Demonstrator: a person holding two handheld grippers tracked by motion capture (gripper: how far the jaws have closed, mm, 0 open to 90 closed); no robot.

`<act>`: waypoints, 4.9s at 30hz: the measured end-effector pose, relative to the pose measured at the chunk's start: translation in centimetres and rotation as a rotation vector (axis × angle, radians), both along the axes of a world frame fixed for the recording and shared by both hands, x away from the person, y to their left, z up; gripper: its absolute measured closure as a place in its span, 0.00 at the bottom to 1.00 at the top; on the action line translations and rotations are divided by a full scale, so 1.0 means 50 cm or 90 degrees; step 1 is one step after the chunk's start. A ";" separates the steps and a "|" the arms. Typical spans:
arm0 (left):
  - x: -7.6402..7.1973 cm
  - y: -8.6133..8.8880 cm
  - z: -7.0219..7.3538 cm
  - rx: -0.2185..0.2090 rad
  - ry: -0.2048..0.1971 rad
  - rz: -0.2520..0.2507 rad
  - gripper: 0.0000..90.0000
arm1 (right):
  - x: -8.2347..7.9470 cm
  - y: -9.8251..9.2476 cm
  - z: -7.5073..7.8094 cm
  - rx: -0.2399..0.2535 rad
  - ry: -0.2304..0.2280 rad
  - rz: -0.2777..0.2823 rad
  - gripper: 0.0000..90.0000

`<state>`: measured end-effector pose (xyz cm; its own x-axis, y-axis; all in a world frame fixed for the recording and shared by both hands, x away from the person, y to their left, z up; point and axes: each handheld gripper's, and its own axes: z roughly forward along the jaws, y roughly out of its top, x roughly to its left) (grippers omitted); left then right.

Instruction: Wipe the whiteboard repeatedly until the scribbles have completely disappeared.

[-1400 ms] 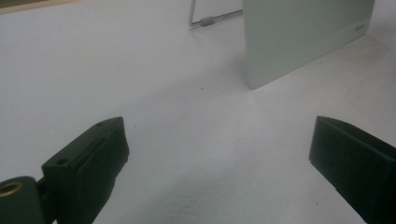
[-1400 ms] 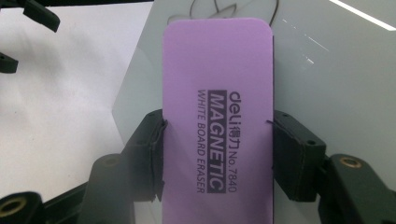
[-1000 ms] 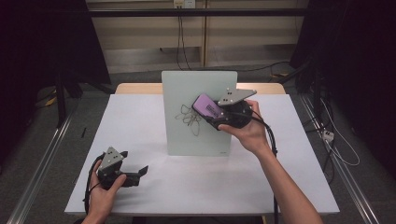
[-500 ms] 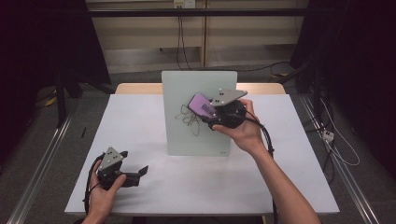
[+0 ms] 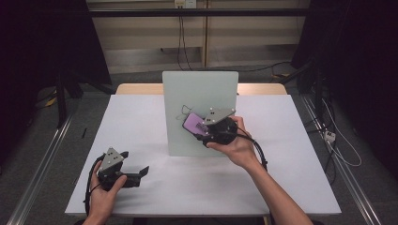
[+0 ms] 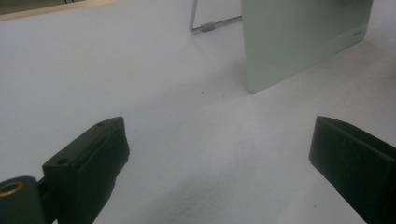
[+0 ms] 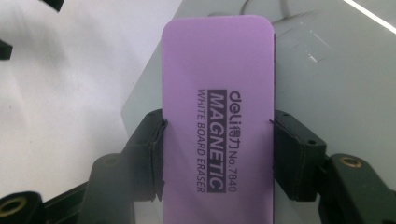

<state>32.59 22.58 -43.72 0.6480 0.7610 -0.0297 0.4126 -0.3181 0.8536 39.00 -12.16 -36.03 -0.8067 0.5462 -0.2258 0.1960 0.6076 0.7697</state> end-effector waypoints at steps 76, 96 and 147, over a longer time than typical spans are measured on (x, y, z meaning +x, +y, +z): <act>0.002 -0.002 -0.003 0.007 0.007 -0.005 0.05 | -0.007 0.064 -0.025 -0.032 0.005 -0.009 0.46; 0.003 0.000 -0.003 0.006 0.009 -0.004 0.05 | 0.004 0.038 0.013 -0.030 -0.007 -0.014 0.46; -0.001 0.002 -0.001 -0.002 0.005 -0.001 0.05 | -0.007 0.127 -0.071 -0.087 0.054 0.040 0.46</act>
<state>32.53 22.67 -43.75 0.6493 0.7596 -0.0371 0.4181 -0.3158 0.8518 38.67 -5.79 -39.58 -0.8577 0.4629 -0.2239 0.2154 0.7187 0.6611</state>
